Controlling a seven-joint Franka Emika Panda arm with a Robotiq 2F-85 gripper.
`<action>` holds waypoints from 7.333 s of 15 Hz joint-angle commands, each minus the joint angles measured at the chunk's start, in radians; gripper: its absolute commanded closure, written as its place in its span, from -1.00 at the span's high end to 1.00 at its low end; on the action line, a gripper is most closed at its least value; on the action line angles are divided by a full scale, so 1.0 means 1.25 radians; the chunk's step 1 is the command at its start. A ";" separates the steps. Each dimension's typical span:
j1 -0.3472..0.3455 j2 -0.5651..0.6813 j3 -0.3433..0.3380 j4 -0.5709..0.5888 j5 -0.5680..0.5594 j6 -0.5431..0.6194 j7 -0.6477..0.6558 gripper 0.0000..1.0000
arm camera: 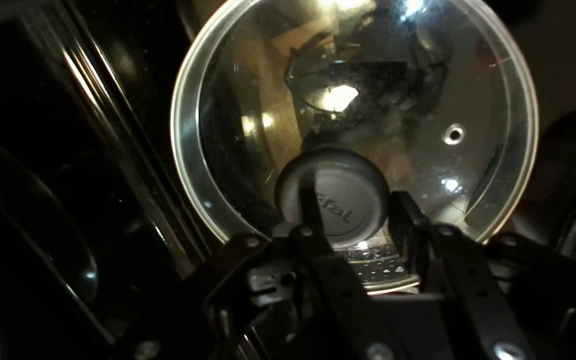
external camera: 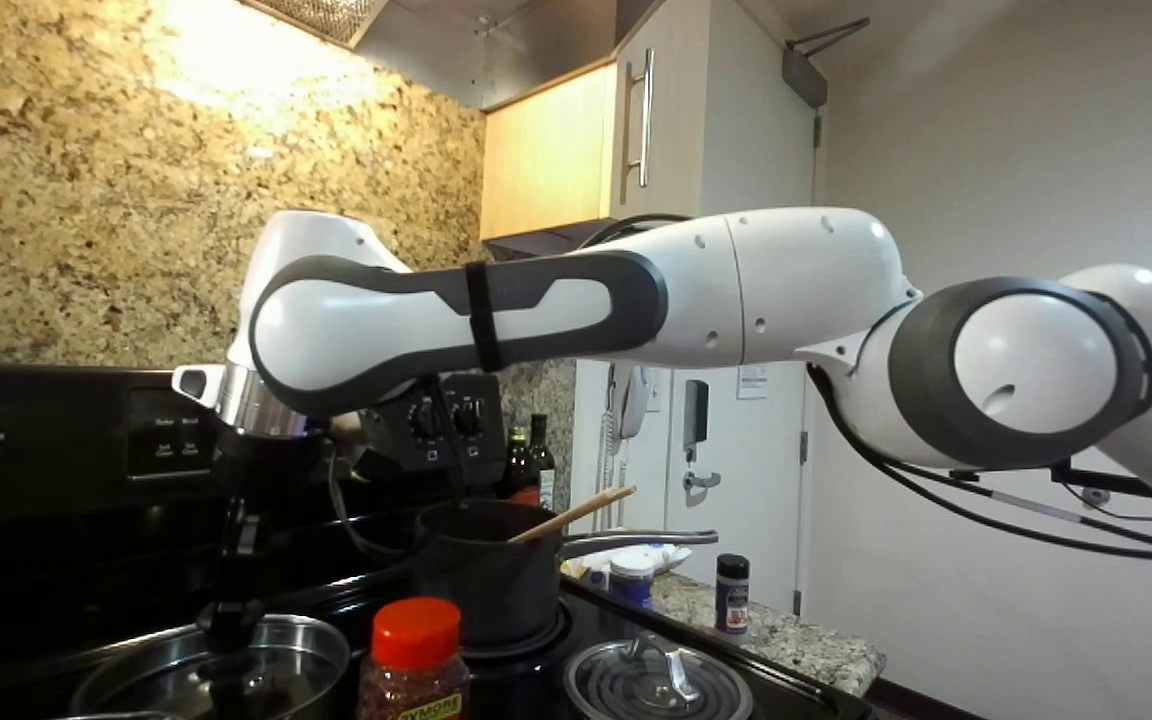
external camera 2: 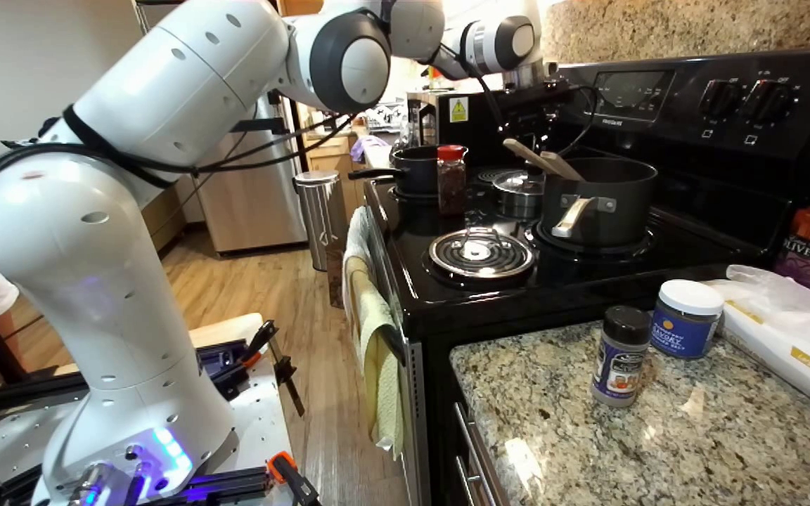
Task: Pick the big lid and put it on the big pot
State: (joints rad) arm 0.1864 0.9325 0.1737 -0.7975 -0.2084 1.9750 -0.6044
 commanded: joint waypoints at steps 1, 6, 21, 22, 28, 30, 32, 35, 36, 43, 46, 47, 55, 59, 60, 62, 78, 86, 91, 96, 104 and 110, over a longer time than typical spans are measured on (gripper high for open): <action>0.003 0.031 0.003 0.054 0.000 -0.033 -0.028 -0.83; 0.005 0.030 0.004 0.065 0.001 -0.041 -0.030 -0.45; 0.008 0.051 -0.014 0.102 -0.007 -0.047 -0.026 1.00; 0.008 0.055 -0.017 0.109 -0.009 -0.053 -0.025 1.00; 0.008 0.080 -0.035 0.149 -0.010 -0.075 -0.031 1.00; 0.007 0.091 -0.033 0.159 -0.005 -0.075 -0.039 1.00; 0.007 0.098 -0.030 0.164 -0.003 -0.070 -0.055 1.00; 0.006 0.104 -0.026 0.172 0.001 -0.066 -0.080 1.00; 0.005 0.104 -0.025 0.174 0.001 -0.068 -0.091 1.00; 0.003 0.107 -0.011 0.186 0.010 -0.061 -0.145 0.47; 0.003 0.119 -0.005 0.182 0.011 -0.054 -0.157 0.05; 0.002 0.122 -0.004 0.182 0.011 -0.051 -0.160 -0.06; -0.002 0.090 -0.003 0.177 0.011 -0.068 -0.158 -0.34; 0.004 0.037 0.002 0.171 0.005 -0.079 -0.166 -0.34; 0.004 0.020 0.007 0.168 0.006 -0.080 -0.171 -0.34; 0.008 -0.014 0.008 0.157 0.003 -0.105 -0.172 -0.34; 0.016 -0.071 0.014 0.094 -0.008 -0.086 -0.187 -0.34; 0.008 -0.206 0.071 -0.095 0.014 -0.080 -0.287 -0.34; 0.011 -0.311 0.126 -0.285 -0.001 -0.032 -0.340 -0.34; -0.002 -0.435 0.178 -0.482 0.030 0.099 -0.336 -0.34; 0.024 -0.370 0.163 -0.428 0.008 0.079 -0.311 -0.34; 0.053 -0.343 0.169 -0.403 -0.009 0.074 -0.326 -0.34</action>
State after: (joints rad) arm 0.2336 0.4949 0.3778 -1.3290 -0.2008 2.0581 -0.9946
